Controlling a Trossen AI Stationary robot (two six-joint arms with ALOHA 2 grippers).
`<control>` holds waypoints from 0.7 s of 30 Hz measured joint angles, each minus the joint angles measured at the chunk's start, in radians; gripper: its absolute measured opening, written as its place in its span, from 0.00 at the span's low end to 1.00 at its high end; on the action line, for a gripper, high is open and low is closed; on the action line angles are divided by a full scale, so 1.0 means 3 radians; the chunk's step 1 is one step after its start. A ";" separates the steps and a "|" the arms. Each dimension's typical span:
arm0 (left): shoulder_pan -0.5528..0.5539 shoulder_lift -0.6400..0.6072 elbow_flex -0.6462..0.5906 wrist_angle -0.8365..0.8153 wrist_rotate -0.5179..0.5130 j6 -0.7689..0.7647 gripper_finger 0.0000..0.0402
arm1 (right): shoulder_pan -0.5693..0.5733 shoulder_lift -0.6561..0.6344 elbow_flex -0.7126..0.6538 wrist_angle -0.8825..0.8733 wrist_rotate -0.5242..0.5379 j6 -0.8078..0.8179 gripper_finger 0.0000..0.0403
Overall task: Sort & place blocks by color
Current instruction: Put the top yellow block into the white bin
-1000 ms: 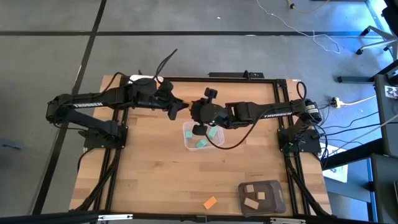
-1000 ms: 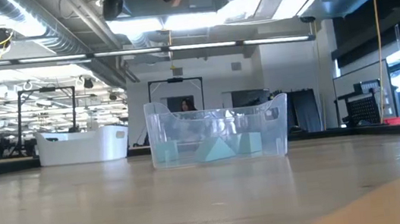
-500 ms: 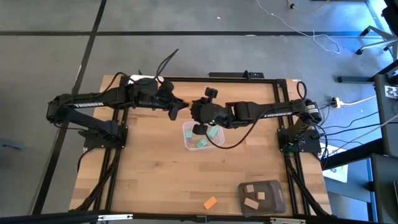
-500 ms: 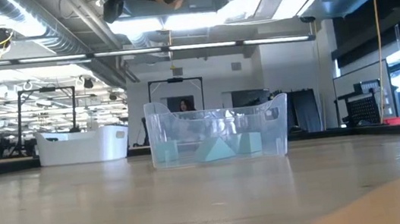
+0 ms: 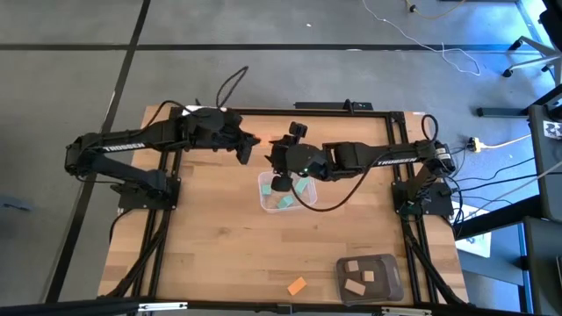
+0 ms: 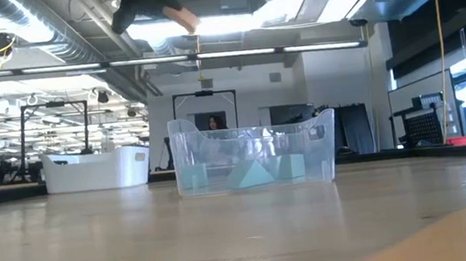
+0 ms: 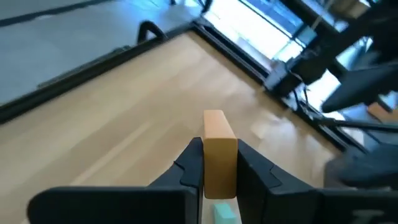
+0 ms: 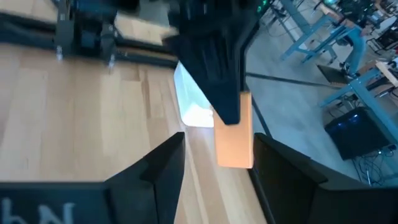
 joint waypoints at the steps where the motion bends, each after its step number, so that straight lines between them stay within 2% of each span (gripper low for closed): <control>1: 0.0033 -0.0004 0.0002 -0.0013 -0.0010 0.0000 0.12 | 0.0003 -0.0003 0.0044 -0.0010 0.0008 -0.0002 0.47; 7: 0.0296 -0.0130 0.0004 -0.0316 -0.0143 0.0082 0.12 | 0.0050 -0.0009 0.0463 -0.0301 0.0033 0.0002 0.48; 11: 0.0540 -0.0229 0.0004 -0.0826 -0.0467 0.0070 0.12 | 0.0095 -0.0003 0.0766 -0.0654 0.0035 0.0006 0.48; 17: 0.0972 -0.0259 0.0001 -0.1791 -0.0792 -0.0018 0.12 | 0.0167 -0.0003 0.1090 -0.0886 0.0038 0.0011 0.48; 21: 0.1207 -0.0173 0.0000 -0.2043 -0.0902 -0.0018 0.12 | 0.0171 -0.0003 0.1159 -0.0904 0.0040 0.0011 0.48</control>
